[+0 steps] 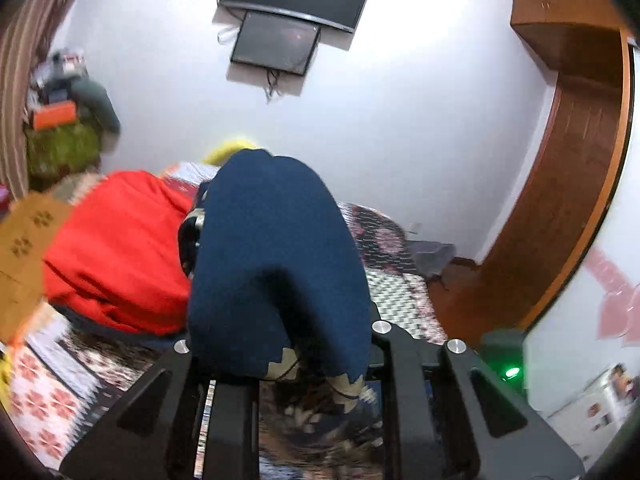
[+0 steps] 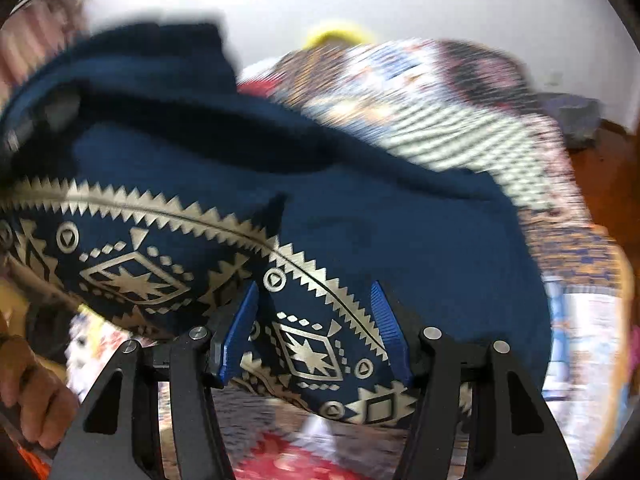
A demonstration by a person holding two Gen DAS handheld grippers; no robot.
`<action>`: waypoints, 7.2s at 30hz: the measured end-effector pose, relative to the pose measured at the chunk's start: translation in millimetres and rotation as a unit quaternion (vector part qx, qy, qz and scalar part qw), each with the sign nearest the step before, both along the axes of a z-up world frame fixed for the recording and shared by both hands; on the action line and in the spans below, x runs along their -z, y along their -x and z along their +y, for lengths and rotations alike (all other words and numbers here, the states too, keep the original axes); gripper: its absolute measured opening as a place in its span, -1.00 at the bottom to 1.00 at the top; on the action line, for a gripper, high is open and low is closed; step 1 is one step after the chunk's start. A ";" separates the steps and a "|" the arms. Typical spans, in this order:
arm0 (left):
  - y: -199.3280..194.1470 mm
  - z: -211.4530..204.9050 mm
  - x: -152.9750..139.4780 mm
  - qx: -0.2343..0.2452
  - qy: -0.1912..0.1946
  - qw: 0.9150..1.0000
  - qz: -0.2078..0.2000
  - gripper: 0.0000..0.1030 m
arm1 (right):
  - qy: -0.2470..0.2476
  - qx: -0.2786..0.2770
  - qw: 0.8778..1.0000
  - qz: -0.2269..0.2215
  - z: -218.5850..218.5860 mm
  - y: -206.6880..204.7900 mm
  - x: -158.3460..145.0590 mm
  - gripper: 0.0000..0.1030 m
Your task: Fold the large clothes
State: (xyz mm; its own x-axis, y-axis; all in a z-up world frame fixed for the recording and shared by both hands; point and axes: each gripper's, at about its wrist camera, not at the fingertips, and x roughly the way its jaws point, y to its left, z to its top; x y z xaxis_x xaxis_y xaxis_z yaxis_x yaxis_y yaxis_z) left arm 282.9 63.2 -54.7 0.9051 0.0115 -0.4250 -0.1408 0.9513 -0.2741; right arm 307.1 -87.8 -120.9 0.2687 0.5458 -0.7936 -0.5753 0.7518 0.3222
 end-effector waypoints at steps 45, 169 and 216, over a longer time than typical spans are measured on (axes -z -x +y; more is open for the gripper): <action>13.8 -83.1 69.0 0.174 -0.146 0.958 0.173 0.49 | 0.046 0.132 0.984 -0.114 -146.7 49.5 -59.2 0.14; -43.3 23.9 -10.0 0.258 0.134 0.940 0.177 0.24 | -0.142 0.036 0.988 0.045 -43.4 -37.2 -115.1 -0.42; 17.6 244.6 -51.4 -0.001 0.000 0.988 0.157 0.73 | -0.034 0.003 0.996 -0.081 138.0 -26.5 -158.1 0.09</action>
State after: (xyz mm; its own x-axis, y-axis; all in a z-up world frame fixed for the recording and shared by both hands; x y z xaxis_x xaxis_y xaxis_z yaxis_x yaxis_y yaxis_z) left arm 265.3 307.8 -3.3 0.7289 0.0133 -0.6845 -0.2205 0.9511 -0.2163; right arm 333.6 50.2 37.2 0.3934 0.5951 -0.7008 -0.6201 0.7345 0.2757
